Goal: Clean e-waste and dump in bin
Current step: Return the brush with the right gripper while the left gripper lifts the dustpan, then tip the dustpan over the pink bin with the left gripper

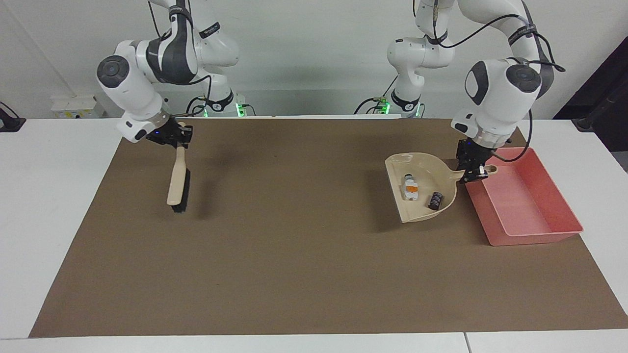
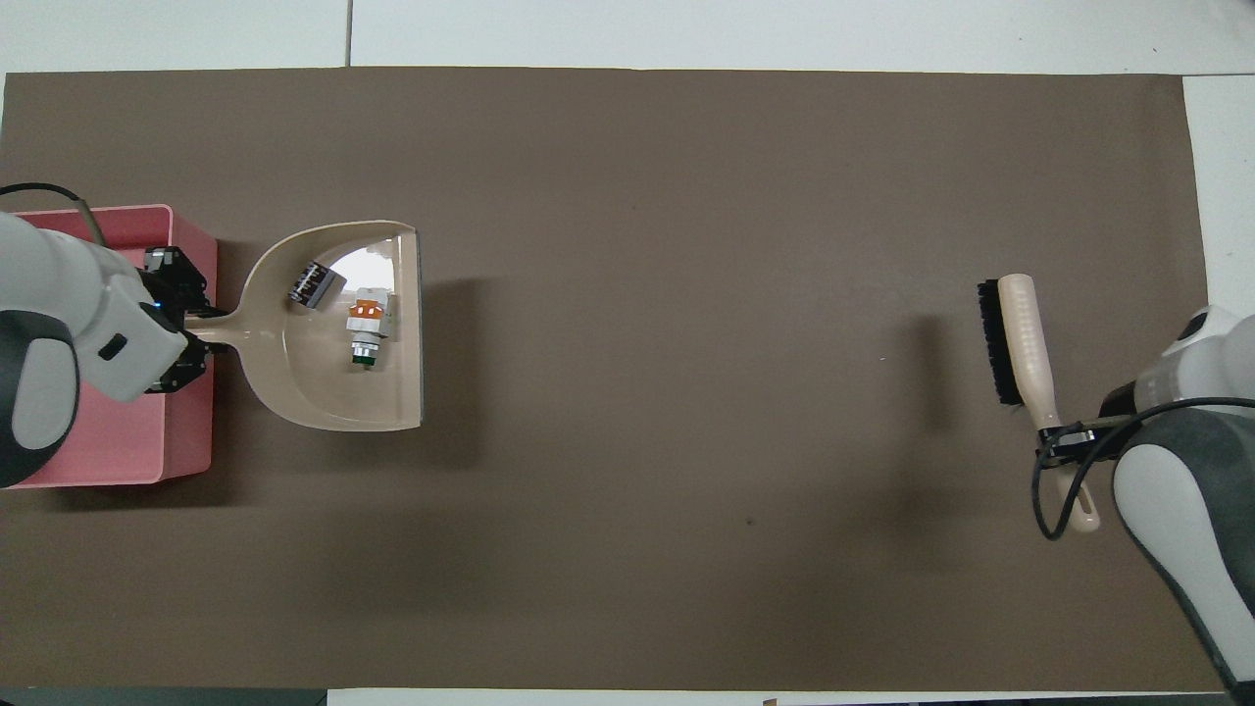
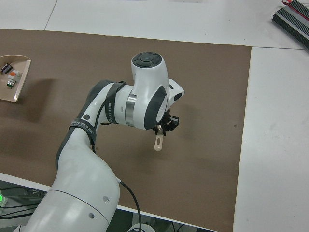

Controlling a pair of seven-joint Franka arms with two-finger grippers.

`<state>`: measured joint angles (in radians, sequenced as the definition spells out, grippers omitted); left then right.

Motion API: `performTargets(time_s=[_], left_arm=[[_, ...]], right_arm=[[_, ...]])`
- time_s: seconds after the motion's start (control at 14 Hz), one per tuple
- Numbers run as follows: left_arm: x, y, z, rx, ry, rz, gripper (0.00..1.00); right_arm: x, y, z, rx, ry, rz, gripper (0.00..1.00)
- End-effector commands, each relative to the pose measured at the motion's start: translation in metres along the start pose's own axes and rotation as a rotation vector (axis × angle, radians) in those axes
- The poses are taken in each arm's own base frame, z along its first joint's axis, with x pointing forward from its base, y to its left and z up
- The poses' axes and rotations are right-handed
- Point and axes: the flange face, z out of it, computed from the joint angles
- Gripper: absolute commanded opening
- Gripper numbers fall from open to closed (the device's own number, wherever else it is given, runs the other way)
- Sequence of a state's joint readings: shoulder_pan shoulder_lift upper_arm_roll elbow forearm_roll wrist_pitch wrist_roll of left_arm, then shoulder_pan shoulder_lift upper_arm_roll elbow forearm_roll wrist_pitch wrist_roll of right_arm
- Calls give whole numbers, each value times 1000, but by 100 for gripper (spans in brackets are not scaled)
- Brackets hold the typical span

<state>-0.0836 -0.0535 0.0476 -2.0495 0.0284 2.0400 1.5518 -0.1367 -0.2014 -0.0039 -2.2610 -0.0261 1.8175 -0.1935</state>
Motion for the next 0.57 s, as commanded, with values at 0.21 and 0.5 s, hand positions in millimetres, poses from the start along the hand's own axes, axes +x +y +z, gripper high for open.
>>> performTargets(time_s=[0.21, 0.5], left_arm=[[-121, -10, -45, -11, 93, -19, 0], [-201, -14, -67, 27, 93, -10, 0]], right_arm=[[15, 3, 47, -83, -18, -20, 0], [13, -9, 59, -106, -46, 40, 0]])
